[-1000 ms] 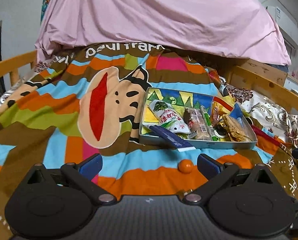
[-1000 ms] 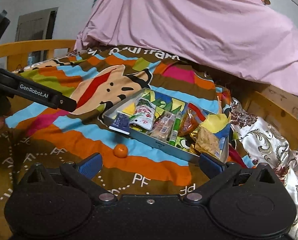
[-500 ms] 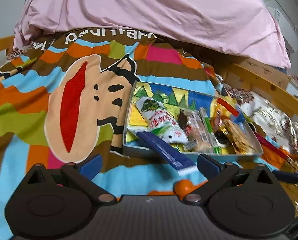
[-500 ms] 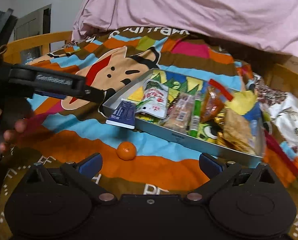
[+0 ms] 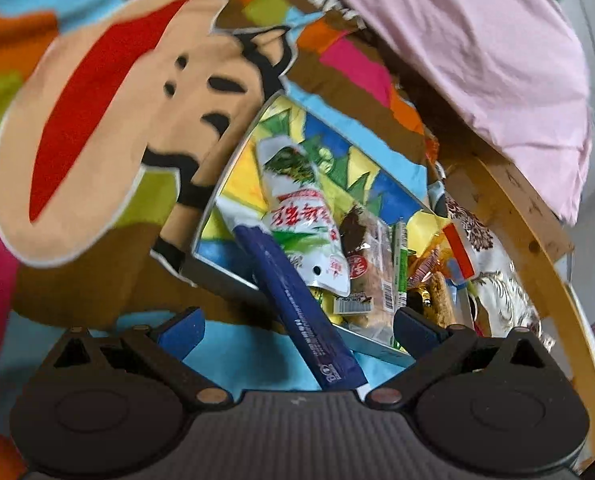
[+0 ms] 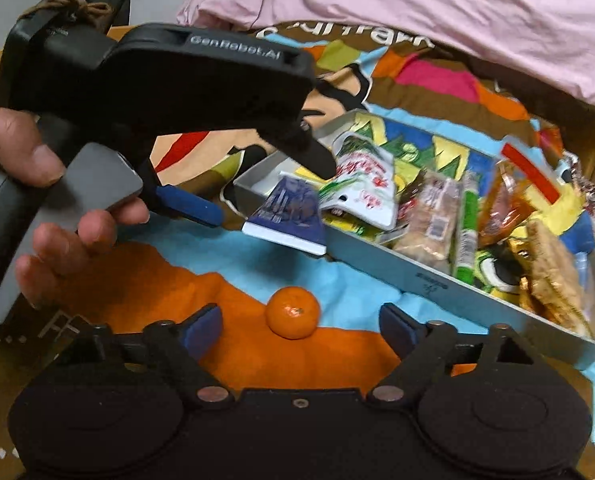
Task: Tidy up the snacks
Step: 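Close the left tool on the blue bar while the right tool closes on the mandarin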
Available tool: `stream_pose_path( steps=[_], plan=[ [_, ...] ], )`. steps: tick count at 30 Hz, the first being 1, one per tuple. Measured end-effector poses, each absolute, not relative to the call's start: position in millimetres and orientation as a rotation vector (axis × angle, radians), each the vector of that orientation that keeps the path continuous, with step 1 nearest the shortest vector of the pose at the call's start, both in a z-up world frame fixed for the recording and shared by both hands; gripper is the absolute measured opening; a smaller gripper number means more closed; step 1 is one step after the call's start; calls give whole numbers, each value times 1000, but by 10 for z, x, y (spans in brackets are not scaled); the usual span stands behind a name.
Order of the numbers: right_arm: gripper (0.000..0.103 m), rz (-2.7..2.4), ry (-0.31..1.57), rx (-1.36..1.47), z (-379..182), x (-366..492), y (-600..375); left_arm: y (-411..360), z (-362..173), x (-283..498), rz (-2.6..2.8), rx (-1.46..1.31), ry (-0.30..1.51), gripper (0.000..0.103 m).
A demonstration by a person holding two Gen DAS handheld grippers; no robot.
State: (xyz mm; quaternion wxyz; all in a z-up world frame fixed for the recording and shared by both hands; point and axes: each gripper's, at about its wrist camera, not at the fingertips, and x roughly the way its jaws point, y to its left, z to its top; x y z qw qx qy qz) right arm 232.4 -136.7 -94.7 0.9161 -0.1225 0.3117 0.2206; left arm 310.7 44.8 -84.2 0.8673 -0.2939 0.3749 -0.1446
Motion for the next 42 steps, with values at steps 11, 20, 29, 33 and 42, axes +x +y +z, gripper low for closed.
stream_pose_path(
  steps=[11, 20, 29, 33, 42],
  plan=[
    [59, 457, 682, -182, -1046, 2463, -1368, 528, -1034, 3159, -313, -780, 835, 95],
    [40, 467, 696, -172, -1067, 2478, -1357, 561, -1115, 3175, -362, -875, 848, 38],
    [36, 448, 686, -202, -1052, 2451, -1336, 528, -1026, 3085, -371, -801, 802, 15],
    [35, 428, 655, -280, -1013, 2377, -1301, 490, -918, 3023, -370, -727, 783, 10],
    [36, 359, 500, -416, -844, 2245, -1319, 469, -719, 2829, -339, -670, 700, 5]
  ],
)
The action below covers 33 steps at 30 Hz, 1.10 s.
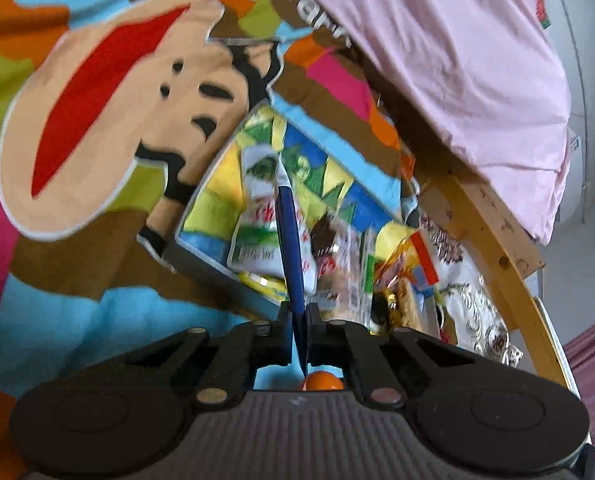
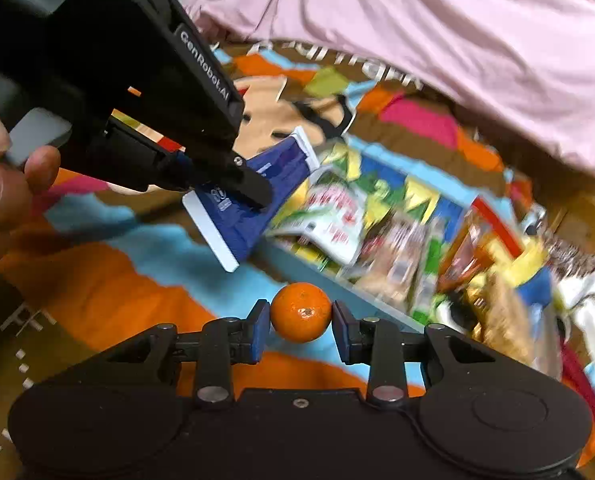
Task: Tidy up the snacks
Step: 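Close the left tool on the blue bar while the right tool closes on the mandarin, then lower the blue bar into the tray with the left tool while the right tool places the mandarin there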
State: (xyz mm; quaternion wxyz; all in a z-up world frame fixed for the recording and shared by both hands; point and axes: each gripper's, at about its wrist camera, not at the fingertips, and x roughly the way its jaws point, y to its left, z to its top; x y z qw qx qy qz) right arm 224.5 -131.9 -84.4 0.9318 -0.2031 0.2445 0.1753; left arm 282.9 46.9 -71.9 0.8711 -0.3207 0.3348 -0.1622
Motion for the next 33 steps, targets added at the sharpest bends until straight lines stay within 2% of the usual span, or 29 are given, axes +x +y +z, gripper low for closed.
stream_pose_path(
  steps=[9, 15, 23, 33],
  plan=[
    [36, 315, 425, -332, -751, 2564, -1402, 452, -553, 3075, -296, -588, 555, 5],
    [36, 298, 420, -268, -781, 2827, -1381, 405, -635, 3321, -272, -562, 506, 5],
    [36, 307, 476, -234, -921, 2975, -1336, 333, -769, 3445, -246, -457, 515, 5],
    [36, 298, 491, -211, -951, 3021, -1368, 329, -901, 3494, -234, -452, 575, 6]
  ],
)
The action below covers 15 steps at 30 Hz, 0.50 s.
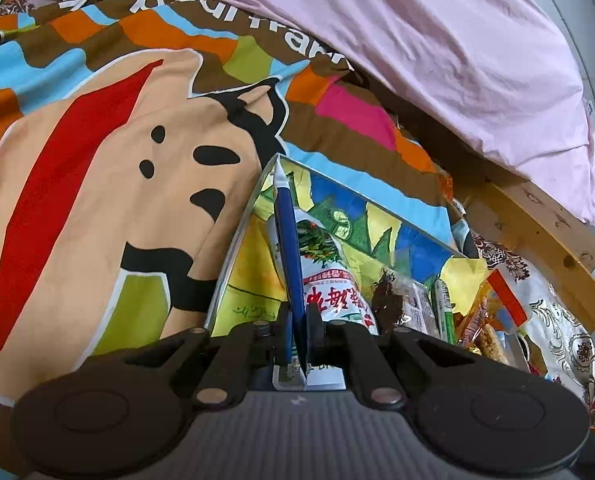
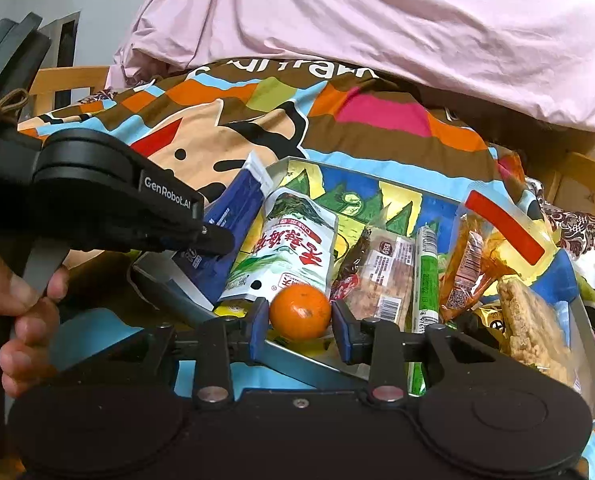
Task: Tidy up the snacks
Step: 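Lower the blue bar into the tray with the left tool while the right tool places the mandarin there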
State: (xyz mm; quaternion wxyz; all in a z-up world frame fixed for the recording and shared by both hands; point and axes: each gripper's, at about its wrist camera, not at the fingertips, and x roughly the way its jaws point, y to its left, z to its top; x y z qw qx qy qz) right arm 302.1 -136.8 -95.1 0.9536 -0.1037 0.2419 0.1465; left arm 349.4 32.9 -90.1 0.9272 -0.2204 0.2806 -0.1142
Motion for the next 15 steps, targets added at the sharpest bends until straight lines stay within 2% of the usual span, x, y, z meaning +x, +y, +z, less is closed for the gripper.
stream_pose_path(
  steps=[3, 5, 7, 11, 13, 15],
  plan=[
    [40, 295, 490, -213, -949, 3019, -1366, 332, -911, 3497, -229, -455, 590, 9],
    [42, 295, 491, -212, -940, 3020, -1375, 323, -908, 3501, -211, -443, 606, 15],
    [44, 292, 489, -208, -924, 3009, -1388, 321, -898, 3486, -203, -437, 606, 15],
    [52, 280, 475, -185, -837, 2963, -1440, 340, -831, 3420, -191, -441, 595, 38],
    [55, 272, 459, -168, -765, 2925, -1481, 345, -771, 3377, -191, -435, 583, 41],
    [57, 261, 442, -149, -674, 2880, -1525, 352, -693, 3320, -187, -429, 572, 49]
  ],
)
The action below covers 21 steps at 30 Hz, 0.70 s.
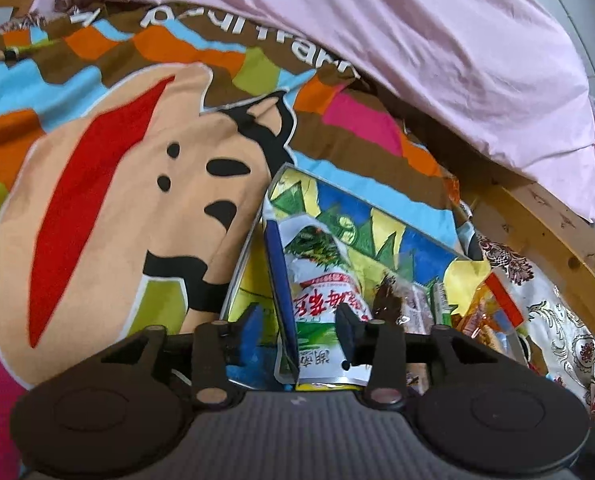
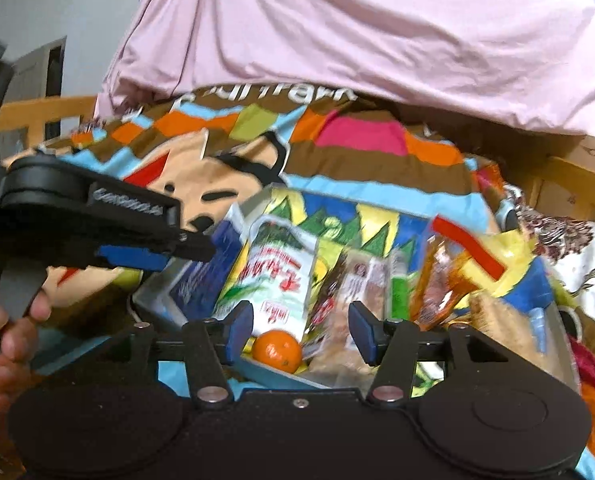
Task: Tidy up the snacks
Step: 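Lower the blue bar into the tray with the left tool while the right tool places the mandarin there, then open both tools and pull them back from the tray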
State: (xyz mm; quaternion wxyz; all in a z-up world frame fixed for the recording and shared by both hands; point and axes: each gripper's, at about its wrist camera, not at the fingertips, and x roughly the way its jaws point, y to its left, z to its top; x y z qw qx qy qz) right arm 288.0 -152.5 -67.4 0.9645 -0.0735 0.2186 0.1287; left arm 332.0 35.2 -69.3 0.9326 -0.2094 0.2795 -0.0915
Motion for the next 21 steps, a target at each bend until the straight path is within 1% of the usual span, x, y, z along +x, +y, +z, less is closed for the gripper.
stream_pose_path(
  steps=[2, 5, 7, 11, 13, 15, 17, 21],
  plan=[
    [65, 250, 423, -127, -569, 2829, -1582, 368, -615, 3256, -186, -432, 558, 55],
    [72, 234, 391, -87, -399, 2730, -1677, 382, -478, 3132, -181, -433, 539, 63],
    [75, 224, 370, -69, -292, 2653, -1743, 384, -383, 3033, -176, -427, 524, 69],
    [84, 208, 326, -40, -86, 2470, -1866, 357, -172, 2795, -169, -387, 481, 85],
    [87, 205, 309, -31, -4, 2369, -1920, 322, -68, 2655, -162, -349, 451, 88],
    [88, 202, 291, -24, 72, 2257, -1972, 288, 16, 2533, -156, -327, 433, 94],
    [91, 198, 275, -20, 135, 2145, -2015, 262, 84, 2407, -149, -317, 418, 97],
    [93, 193, 248, -12, 245, 1932, -2102, 227, 180, 2156, -132, -293, 391, 101]
  ],
)
